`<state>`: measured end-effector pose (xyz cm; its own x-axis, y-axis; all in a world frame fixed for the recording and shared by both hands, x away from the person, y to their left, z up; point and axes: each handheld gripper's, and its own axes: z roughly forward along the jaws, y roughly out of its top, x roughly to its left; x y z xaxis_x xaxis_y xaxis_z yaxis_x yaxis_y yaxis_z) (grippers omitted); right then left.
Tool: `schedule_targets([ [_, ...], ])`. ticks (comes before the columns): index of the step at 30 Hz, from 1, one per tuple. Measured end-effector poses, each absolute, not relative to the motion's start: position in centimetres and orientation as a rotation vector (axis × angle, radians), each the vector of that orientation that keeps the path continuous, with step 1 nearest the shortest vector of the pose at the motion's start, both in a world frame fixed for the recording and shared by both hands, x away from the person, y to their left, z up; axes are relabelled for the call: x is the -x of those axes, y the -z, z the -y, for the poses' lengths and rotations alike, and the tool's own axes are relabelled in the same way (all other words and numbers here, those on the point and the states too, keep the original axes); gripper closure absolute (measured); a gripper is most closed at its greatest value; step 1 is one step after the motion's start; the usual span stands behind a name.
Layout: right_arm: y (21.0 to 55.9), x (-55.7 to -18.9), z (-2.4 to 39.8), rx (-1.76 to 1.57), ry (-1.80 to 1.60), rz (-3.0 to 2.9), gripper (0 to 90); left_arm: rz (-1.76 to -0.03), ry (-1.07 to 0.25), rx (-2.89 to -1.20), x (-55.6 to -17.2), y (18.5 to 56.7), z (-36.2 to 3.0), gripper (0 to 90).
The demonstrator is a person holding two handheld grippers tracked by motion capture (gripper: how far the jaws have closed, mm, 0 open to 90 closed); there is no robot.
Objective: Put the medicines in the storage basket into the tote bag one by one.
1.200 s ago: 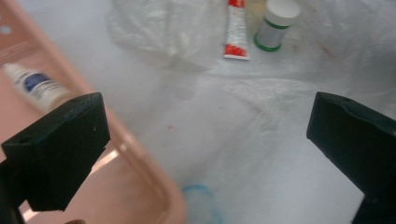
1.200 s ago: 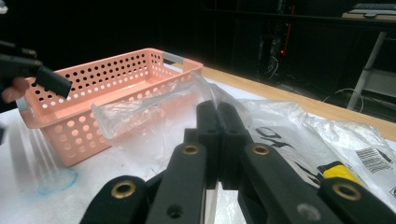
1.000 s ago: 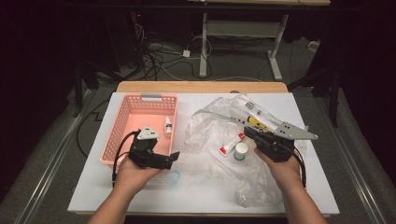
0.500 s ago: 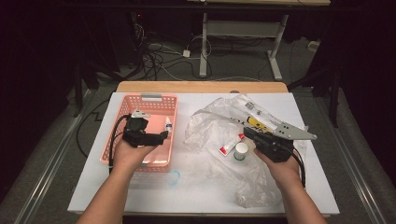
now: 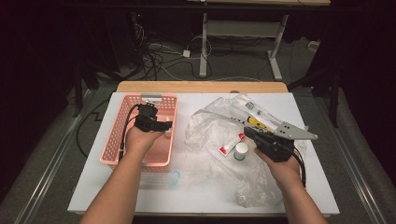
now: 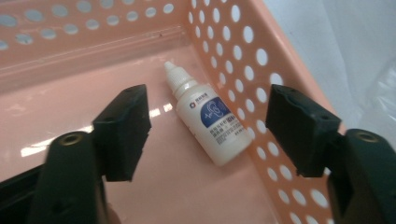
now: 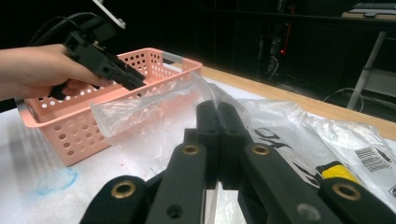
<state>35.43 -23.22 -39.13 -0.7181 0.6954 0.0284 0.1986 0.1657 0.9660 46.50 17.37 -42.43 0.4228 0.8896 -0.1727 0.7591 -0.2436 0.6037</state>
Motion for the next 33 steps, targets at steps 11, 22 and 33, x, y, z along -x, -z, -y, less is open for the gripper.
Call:
schedule_targets([
  [11, 39.1, -35.5, 23.4, -0.850, -1.575, -2.021, 90.0, -1.474, -0.150, -2.110, -48.2, 44.6, -16.9, 39.0],
  [22, 39.1, -35.4, 23.3, -0.846, -1.574, -2.025, 90.0, -1.526, -0.204, -2.226, -48.4, 45.2, -16.6, 57.0],
  [33, 39.1, -35.4, 23.4, -0.848, -1.579, -2.023, 90.0, -1.530, -0.225, -2.244, -47.8, 44.4, -16.9, 58.6],
])
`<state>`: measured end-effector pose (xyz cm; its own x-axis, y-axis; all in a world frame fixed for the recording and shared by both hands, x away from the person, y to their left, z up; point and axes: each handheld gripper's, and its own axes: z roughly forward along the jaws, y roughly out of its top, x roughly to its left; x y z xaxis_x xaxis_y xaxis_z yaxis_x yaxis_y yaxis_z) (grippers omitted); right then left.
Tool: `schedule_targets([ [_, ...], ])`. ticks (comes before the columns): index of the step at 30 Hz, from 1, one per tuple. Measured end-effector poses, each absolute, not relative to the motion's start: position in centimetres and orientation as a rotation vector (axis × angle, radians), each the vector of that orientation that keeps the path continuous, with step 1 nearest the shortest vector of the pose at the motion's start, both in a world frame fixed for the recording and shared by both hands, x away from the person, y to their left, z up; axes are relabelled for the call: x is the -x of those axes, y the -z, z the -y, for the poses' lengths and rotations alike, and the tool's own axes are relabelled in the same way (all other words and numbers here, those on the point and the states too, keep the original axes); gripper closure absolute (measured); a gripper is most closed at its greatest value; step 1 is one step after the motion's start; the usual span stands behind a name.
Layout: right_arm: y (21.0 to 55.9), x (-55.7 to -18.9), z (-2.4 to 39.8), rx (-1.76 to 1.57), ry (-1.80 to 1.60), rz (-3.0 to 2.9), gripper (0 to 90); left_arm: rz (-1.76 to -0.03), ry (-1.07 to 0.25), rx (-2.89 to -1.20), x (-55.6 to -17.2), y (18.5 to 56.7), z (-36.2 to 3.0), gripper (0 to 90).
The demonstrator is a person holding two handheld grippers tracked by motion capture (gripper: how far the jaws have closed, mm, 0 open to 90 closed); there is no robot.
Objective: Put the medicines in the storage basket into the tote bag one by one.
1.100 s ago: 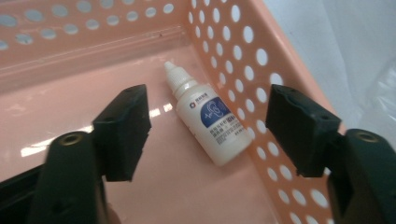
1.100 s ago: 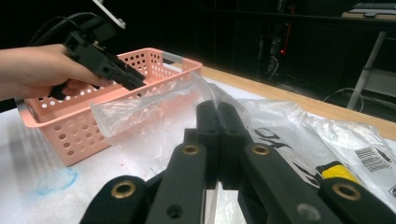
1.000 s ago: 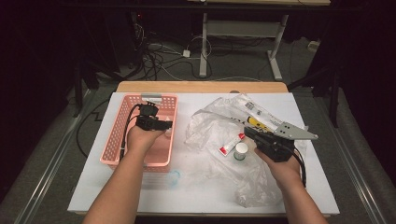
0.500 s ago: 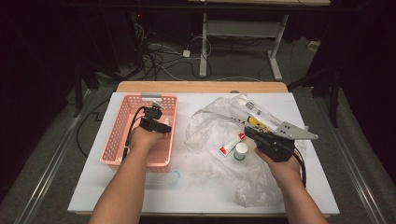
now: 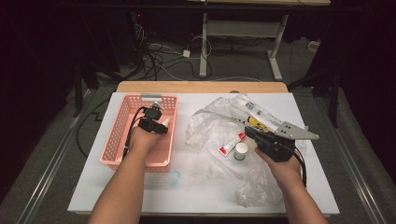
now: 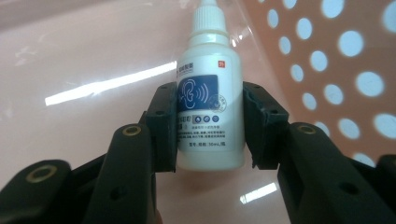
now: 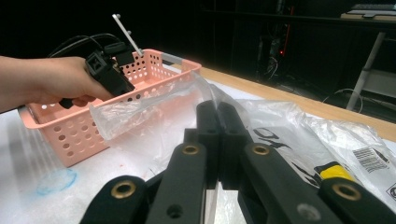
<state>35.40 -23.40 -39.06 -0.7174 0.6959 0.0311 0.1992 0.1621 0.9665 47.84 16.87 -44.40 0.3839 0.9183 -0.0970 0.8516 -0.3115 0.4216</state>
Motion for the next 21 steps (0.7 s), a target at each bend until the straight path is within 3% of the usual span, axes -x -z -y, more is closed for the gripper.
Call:
schedule_targets([
  [21, 39.0, -35.3, 23.2, -0.841, -1.575, -2.027, 90.0, -1.385, -0.285, -2.215, -42.3, 40.6, -18.0, 58.6],
])
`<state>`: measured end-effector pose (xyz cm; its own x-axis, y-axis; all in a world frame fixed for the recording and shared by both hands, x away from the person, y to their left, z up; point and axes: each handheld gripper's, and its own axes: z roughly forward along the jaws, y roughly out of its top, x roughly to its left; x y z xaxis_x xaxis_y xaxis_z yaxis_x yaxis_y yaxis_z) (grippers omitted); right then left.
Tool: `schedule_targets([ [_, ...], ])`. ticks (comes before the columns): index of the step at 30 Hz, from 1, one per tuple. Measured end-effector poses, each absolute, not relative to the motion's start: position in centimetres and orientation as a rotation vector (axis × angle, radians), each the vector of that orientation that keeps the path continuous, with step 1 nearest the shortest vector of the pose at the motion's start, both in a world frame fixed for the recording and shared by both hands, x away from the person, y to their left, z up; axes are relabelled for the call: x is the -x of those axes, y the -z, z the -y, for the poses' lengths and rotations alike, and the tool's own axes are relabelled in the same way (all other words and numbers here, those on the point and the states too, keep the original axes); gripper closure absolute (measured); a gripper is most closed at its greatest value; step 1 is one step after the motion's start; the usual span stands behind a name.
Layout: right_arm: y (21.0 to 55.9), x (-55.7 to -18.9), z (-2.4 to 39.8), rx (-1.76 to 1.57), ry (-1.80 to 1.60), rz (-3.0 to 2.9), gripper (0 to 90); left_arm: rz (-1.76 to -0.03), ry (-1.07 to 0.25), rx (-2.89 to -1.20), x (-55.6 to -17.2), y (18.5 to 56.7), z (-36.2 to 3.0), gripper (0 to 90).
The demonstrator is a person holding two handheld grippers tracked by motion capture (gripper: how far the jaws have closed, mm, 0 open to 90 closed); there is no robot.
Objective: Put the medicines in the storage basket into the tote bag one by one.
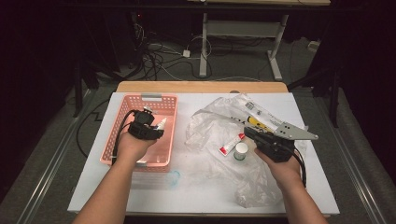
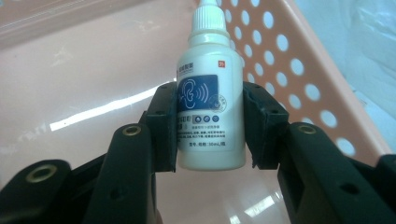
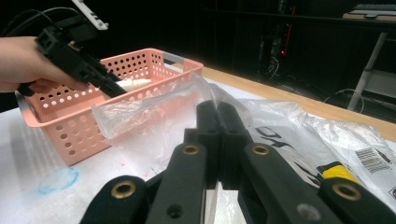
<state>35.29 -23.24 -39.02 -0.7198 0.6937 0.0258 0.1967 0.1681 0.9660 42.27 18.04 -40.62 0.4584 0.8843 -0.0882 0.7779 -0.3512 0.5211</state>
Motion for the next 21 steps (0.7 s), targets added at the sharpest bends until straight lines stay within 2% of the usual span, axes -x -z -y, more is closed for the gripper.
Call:
schedule_targets([
  [12, 39.1, -35.3, 23.1, -0.838, -1.566, -2.033, 90.0, -1.312, -0.274, -2.172, -38.1, 40.0, -19.1, 58.5],
  [21, 39.1, -35.3, 23.0, -0.841, -1.563, -2.035, 90.0, -1.186, -0.296, -2.136, -34.8, 39.1, -17.8, 58.5],
])
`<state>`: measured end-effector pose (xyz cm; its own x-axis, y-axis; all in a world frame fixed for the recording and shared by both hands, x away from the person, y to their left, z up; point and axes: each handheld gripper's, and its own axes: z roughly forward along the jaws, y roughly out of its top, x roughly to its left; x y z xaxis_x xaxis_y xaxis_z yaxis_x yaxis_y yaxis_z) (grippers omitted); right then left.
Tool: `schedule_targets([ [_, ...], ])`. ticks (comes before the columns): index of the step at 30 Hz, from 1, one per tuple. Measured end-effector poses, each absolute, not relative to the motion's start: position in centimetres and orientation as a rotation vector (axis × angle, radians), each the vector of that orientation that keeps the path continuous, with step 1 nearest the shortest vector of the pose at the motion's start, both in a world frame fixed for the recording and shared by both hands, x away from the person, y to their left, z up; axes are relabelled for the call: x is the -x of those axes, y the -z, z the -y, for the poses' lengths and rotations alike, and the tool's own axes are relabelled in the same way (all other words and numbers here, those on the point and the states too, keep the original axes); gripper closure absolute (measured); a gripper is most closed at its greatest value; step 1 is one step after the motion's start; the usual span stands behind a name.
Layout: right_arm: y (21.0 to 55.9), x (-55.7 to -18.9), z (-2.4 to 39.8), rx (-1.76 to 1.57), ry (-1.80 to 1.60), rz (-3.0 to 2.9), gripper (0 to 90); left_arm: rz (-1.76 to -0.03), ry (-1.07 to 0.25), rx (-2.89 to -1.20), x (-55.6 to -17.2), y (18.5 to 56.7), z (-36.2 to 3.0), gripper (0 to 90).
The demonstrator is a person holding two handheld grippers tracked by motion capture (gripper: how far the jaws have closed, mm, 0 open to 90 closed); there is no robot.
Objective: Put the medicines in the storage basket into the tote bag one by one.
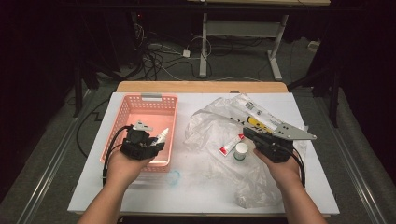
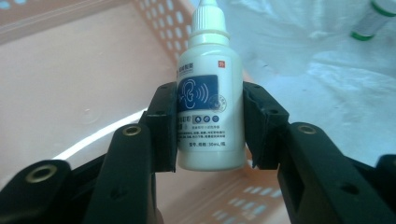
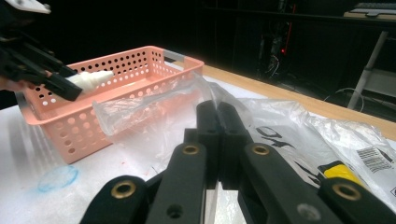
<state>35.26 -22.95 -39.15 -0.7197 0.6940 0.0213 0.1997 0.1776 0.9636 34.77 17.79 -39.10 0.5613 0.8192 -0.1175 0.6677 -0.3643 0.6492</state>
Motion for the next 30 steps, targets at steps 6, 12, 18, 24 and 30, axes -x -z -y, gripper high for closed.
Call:
schedule_targets([
  [6, 39.2, -35.3, 23.0, -0.840, -1.562, -2.036, 90.0, -1.126, -0.297, -2.109, -33.5, 38.5, -16.9, 58.6],
  [12, 39.2, -35.3, 23.0, -0.838, -1.562, -2.035, 90.0, -1.048, -0.275, -2.114, -32.2, 38.2, -15.3, 58.5],
  [18, 39.2, -35.3, 23.0, -0.840, -1.562, -2.037, 90.0, -0.979, -0.235, -2.131, -31.0, 38.5, -13.4, 58.5],
  [24, 39.2, -35.2, 22.9, -0.840, -1.564, -2.036, 90.0, -0.924, -0.198, -2.153, -30.8, 39.3, -11.3, 58.5],
  [30, 39.2, -35.2, 22.8, -0.839, -1.566, -2.037, 90.0, -0.879, -0.169, -2.144, -31.2, 40.1, -8.8, 58.5],
])
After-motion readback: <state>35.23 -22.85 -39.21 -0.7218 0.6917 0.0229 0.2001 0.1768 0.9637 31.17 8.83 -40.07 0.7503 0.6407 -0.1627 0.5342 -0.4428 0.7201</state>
